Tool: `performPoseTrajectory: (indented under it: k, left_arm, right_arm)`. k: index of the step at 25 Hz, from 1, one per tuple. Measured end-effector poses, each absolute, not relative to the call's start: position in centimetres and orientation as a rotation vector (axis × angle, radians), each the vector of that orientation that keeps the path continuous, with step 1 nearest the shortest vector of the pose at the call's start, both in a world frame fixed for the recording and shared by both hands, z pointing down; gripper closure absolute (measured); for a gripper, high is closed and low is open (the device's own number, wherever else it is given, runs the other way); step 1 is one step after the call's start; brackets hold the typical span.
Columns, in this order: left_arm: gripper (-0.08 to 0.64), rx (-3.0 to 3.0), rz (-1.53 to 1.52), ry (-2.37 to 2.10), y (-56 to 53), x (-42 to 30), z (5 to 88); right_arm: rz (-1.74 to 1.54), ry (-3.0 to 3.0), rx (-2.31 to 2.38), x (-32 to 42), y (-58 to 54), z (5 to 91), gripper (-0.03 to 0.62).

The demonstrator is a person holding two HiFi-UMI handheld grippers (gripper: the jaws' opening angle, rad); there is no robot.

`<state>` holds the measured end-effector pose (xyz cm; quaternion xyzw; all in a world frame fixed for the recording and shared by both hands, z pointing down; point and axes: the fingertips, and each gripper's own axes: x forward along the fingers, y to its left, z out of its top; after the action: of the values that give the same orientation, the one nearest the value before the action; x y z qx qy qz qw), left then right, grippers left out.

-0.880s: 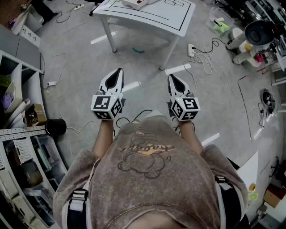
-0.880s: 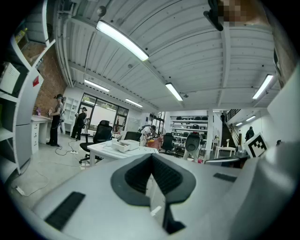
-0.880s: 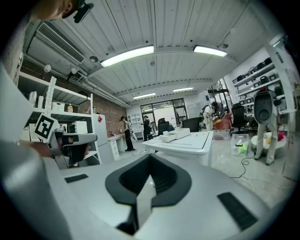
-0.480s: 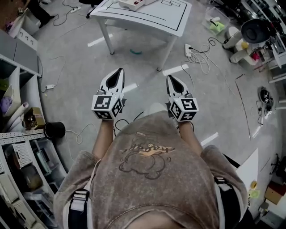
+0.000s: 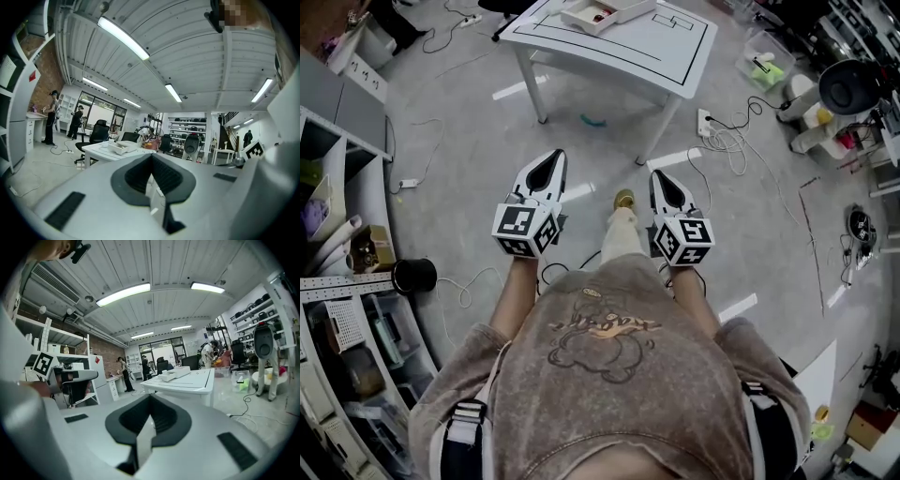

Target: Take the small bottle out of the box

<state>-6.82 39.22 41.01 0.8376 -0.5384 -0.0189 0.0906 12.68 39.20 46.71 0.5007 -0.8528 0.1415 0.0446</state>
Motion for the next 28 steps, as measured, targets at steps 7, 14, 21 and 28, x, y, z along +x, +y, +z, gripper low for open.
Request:
performPoseTrajectory:
  k: [7,14,21,28]
  left_arm:
    - [0.552,2.434,-0.036,-1.631,33.0,-7.8,41.9]
    - [0.552,2.387,-0.045,-1.663,25.3,-8.8,41.7]
    - [0.552,2.328,-0.054,-1.724,17.3,-8.5,40.2]
    - [0.552,2.279,-0.048,-1.791,10.0,-8.0,39.4]
  right_arm:
    - [0.455,-2.628,1.473,11.8,32.2,47.1,0.595]
    - [0.466,-2.659,1.400,10.4,23.3,47.0,0.595]
    - [0.469,-2.695,1.302,10.4,14.6,45.5,0.595]
    - [0.456,-2.735,1.212,10.6,6.2,44.4,0.595]
